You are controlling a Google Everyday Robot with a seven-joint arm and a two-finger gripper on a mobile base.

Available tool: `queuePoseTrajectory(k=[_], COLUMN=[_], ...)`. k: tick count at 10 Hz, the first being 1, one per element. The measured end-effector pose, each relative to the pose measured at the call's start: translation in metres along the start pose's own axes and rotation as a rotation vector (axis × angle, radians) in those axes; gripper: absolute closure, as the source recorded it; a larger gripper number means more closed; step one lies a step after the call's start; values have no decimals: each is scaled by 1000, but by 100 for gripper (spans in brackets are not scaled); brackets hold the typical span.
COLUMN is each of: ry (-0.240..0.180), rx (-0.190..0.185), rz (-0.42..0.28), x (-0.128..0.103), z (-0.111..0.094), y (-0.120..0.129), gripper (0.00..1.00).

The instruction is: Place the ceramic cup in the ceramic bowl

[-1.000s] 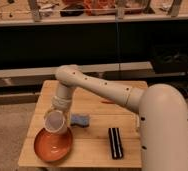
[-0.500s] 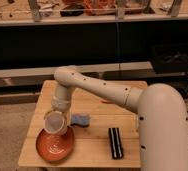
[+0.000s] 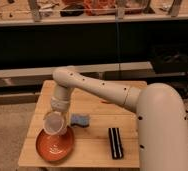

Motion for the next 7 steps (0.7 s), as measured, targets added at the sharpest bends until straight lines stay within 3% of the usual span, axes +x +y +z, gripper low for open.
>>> queuePoseTrajectory(k=[7], ry=[9], rx=[-11], rz=[32], x=[1], z=[3], y=[-1], gripper=[82])
